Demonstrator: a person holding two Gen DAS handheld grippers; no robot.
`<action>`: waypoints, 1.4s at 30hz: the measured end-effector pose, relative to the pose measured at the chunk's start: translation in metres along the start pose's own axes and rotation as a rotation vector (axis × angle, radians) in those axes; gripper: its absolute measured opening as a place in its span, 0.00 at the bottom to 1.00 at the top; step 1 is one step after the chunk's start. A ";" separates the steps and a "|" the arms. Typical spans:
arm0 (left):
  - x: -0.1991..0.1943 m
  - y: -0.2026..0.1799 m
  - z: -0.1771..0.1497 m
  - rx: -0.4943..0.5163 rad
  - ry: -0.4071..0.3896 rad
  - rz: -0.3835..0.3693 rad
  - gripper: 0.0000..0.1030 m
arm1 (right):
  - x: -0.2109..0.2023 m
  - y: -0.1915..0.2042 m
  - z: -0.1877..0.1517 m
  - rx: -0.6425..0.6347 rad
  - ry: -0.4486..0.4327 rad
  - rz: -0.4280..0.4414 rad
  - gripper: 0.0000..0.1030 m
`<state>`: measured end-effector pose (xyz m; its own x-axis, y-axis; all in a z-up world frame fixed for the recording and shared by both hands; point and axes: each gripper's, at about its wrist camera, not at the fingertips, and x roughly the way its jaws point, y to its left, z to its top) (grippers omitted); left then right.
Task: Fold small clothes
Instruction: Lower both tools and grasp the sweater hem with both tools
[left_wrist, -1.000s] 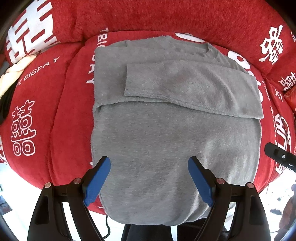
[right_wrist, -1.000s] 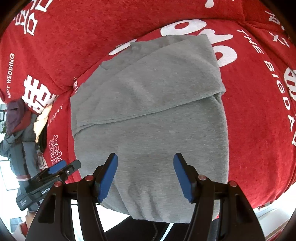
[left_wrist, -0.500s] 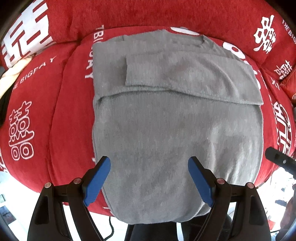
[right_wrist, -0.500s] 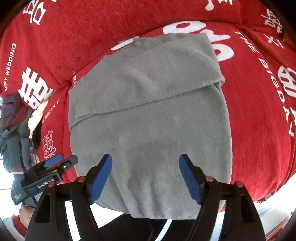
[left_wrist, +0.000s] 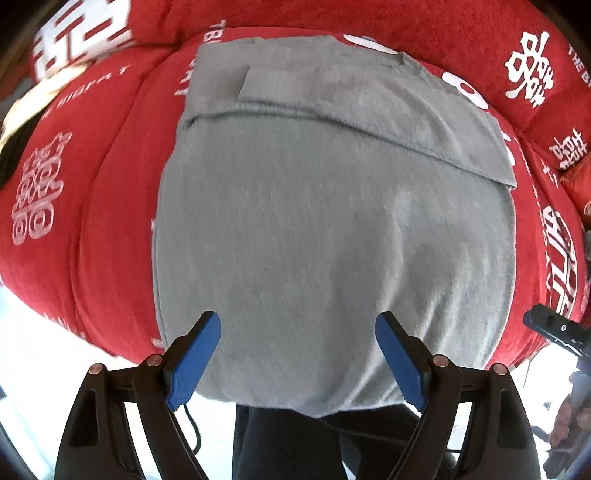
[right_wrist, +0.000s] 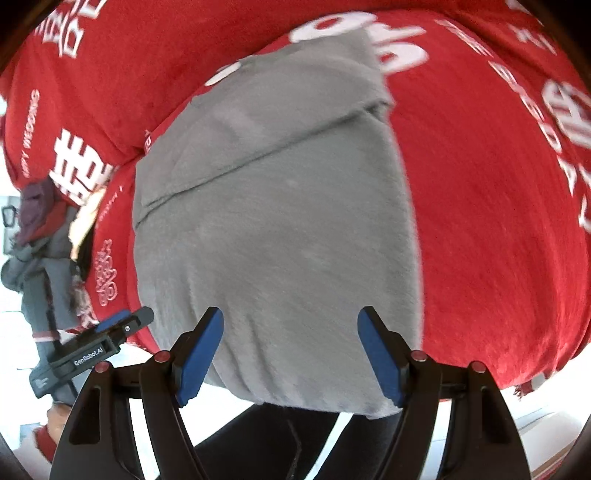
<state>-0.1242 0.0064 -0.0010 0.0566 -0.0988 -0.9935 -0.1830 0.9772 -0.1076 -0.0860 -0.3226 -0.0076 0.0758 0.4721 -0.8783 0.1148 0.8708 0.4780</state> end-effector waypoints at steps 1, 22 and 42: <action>0.001 0.000 -0.008 -0.010 -0.005 -0.004 0.84 | -0.001 -0.014 -0.003 0.008 0.014 0.017 0.76; 0.069 0.098 -0.111 -0.054 0.063 -0.110 0.84 | 0.101 -0.107 -0.108 0.006 0.262 0.175 0.76; 0.115 0.092 -0.129 -0.072 0.122 -0.302 0.14 | 0.118 -0.092 -0.124 0.092 0.242 0.287 0.11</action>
<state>-0.2614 0.0608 -0.1302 0.0014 -0.4083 -0.9129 -0.2450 0.8849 -0.3962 -0.2100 -0.3298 -0.1565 -0.1165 0.7234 -0.6805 0.2126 0.6875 0.6944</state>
